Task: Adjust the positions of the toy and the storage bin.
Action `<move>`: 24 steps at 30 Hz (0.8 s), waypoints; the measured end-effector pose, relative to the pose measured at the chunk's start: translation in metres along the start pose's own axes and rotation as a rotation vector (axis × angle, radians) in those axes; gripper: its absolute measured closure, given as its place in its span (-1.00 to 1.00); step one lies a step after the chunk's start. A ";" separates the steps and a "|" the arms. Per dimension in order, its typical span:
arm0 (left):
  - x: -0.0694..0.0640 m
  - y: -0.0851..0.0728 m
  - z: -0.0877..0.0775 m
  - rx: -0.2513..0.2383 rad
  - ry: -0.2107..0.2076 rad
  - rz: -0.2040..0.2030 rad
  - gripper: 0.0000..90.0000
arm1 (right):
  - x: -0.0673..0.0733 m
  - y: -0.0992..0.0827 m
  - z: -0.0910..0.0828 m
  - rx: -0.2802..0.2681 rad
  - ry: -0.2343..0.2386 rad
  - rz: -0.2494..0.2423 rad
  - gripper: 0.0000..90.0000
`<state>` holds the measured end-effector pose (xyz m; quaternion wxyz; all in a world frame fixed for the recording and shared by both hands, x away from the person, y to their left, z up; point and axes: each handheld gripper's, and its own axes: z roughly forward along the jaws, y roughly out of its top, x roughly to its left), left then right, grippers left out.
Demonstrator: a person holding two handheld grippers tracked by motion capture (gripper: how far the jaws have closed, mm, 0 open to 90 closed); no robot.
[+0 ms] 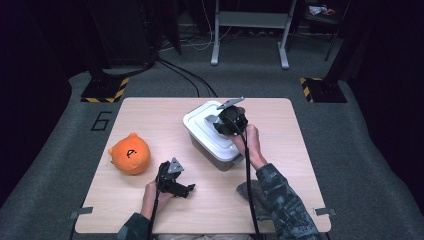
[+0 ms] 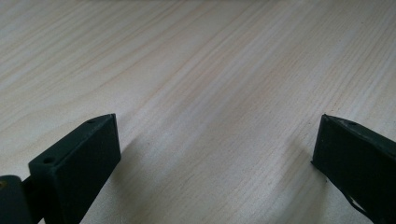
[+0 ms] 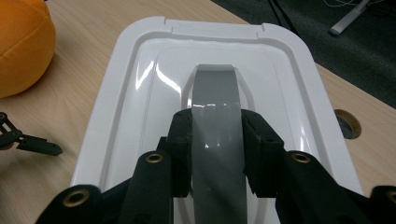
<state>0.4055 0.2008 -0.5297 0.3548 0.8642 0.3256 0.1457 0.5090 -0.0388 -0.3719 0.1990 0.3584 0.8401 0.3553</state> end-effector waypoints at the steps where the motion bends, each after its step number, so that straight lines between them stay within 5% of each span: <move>1: 0.000 0.000 0.000 0.000 -0.001 -0.001 -0.99 | 0.000 0.000 0.000 0.004 -0.001 -0.006 0.47; 9: 0.000 0.000 0.000 -0.001 -0.003 -0.007 -0.99 | 0.008 0.003 0.004 -0.001 -0.001 0.033 0.48; 24: 0.000 0.000 0.000 -0.001 -0.004 -0.007 -0.99 | 0.013 0.006 0.004 0.015 -0.007 0.022 0.48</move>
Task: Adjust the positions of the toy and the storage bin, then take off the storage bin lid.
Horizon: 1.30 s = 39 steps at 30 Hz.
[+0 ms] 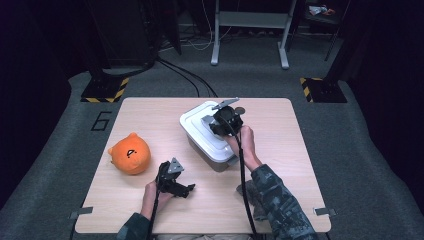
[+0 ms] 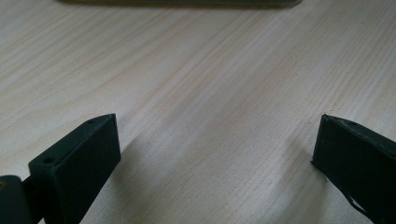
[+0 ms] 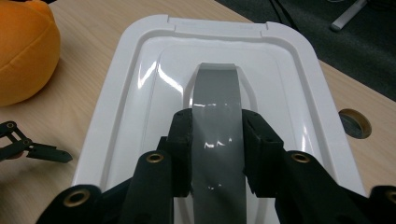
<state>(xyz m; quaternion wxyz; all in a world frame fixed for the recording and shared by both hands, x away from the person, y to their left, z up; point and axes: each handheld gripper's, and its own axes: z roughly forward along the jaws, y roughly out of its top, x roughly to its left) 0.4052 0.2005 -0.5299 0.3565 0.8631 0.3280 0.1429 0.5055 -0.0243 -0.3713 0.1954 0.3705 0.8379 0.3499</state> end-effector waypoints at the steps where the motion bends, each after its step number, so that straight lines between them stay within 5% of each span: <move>1: 0.000 0.000 0.000 0.000 0.000 0.001 -0.99 | 0.000 0.000 0.000 0.002 -0.003 -0.011 0.48; 6: 0.000 0.000 0.000 -0.001 0.001 0.000 -0.99 | 0.001 0.000 -0.001 -0.005 -0.012 -0.041 0.48; 19: 0.000 0.000 0.000 -0.001 0.007 0.006 -0.99 | 0.001 0.007 -0.020 -0.034 -0.021 -0.027 0.48; 39: 0.000 0.000 0.000 0.000 0.006 0.006 -0.99 | -0.025 -0.001 -0.056 -0.062 -0.065 0.010 0.47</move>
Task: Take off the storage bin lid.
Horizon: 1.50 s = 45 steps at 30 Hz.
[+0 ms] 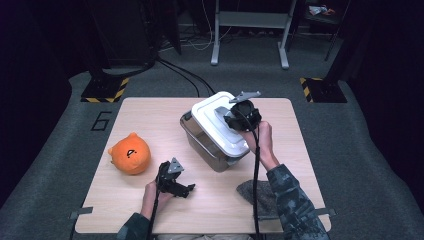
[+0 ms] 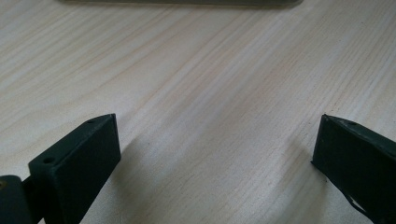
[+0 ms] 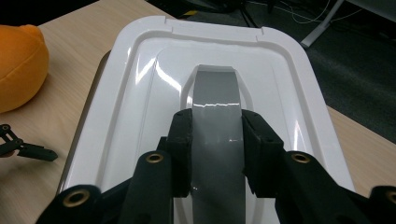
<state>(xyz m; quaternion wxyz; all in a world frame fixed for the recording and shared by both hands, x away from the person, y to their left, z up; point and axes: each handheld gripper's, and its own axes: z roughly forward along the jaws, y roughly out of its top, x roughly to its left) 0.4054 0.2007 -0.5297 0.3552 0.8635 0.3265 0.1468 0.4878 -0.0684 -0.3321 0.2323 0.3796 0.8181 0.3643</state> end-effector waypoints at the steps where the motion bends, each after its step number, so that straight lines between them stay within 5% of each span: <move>1: 0.000 0.000 0.000 0.000 -0.003 -0.003 -0.99 | -0.002 -0.001 -0.002 -0.003 -0.004 0.005 0.47; 32: 0.000 0.000 0.000 0.000 -0.002 -0.001 -0.99 | -0.077 -0.037 -0.049 -0.020 -0.176 0.131 0.47; 45: 0.000 0.000 0.000 -0.005 0.001 -0.007 -0.99 | -0.106 -0.061 -0.053 0.009 -0.251 0.187 0.47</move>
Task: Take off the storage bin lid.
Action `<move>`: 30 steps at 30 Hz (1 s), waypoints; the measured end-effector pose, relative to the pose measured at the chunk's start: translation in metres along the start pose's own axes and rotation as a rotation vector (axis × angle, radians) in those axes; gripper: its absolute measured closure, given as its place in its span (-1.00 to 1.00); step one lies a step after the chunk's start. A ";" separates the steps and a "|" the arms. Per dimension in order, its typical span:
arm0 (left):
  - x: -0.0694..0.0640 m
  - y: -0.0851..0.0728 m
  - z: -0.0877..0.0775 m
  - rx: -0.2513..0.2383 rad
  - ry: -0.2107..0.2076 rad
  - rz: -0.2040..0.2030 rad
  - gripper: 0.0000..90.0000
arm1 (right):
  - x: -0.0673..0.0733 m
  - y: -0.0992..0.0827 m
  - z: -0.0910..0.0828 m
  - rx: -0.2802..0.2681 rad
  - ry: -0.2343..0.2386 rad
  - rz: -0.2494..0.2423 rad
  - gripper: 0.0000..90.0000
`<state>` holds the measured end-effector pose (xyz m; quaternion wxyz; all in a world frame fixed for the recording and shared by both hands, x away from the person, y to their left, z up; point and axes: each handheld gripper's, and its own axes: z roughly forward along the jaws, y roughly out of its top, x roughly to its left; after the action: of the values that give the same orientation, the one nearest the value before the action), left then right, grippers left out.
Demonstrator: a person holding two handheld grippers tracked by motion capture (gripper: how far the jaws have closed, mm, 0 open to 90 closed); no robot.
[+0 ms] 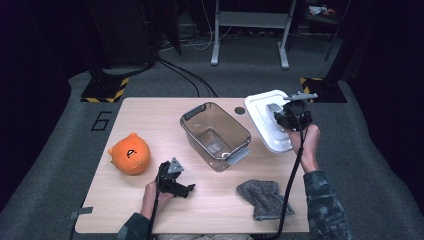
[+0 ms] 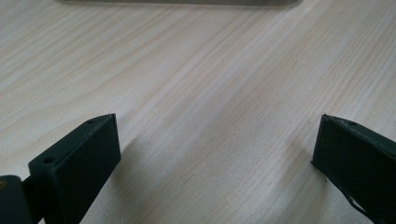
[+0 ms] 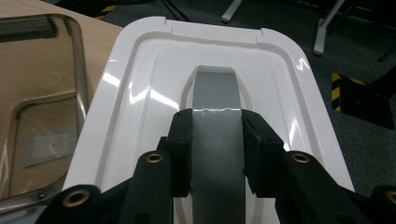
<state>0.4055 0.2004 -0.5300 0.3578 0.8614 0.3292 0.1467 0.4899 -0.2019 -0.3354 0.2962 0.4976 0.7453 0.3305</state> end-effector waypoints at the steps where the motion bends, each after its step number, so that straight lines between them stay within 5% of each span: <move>1: 0.000 0.000 0.000 0.000 0.000 0.000 -0.99 | -0.003 -0.002 0.002 0.005 -0.008 0.014 0.47; 14: 0.000 0.000 0.000 0.000 0.000 0.001 -0.99 | -0.024 -0.025 0.031 0.052 -0.055 0.093 0.47; 30: 0.000 0.000 0.000 0.000 0.000 0.001 -0.99 | -0.022 -0.046 0.067 0.102 -0.063 0.146 0.47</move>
<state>0.4055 0.2004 -0.5300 0.3576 0.8617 0.3287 0.1468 0.5239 -0.2222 -0.4100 0.2688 0.5753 0.7131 0.2970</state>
